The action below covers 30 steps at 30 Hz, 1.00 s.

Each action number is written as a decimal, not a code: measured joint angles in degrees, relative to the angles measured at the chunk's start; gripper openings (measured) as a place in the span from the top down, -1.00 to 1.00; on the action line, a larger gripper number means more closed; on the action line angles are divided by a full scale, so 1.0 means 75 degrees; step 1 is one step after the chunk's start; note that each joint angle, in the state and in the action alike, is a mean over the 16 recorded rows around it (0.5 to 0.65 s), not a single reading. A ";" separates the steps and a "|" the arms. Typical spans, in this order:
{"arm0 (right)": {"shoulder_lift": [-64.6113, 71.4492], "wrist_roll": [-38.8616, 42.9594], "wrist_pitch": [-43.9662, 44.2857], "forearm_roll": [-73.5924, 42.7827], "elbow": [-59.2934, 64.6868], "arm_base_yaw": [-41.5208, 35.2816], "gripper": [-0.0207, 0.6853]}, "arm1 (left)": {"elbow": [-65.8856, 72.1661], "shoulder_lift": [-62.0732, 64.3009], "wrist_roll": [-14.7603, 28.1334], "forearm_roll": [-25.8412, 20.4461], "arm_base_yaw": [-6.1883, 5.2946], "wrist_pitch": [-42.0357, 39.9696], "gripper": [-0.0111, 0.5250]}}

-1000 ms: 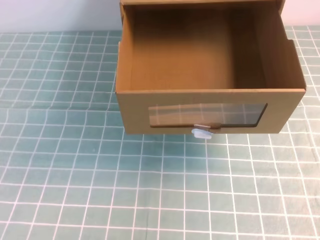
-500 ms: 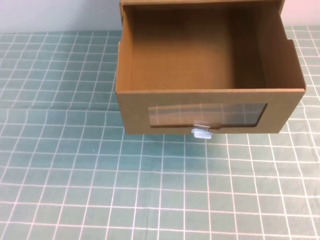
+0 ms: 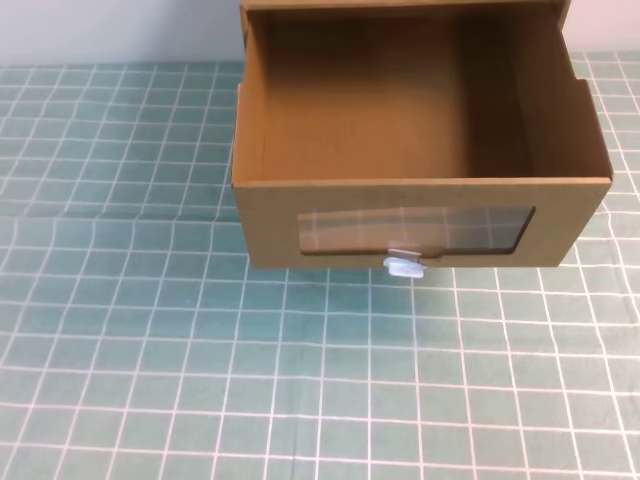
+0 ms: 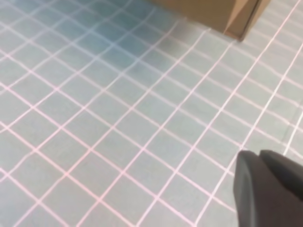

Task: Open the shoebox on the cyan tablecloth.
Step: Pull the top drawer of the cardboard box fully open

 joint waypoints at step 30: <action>0.0000 0.0000 -0.0052 0.0084 0.0193 0.0000 0.98 | 0.5628 -0.2181 -0.0026 0.1457 0.0017 -0.3929 0.98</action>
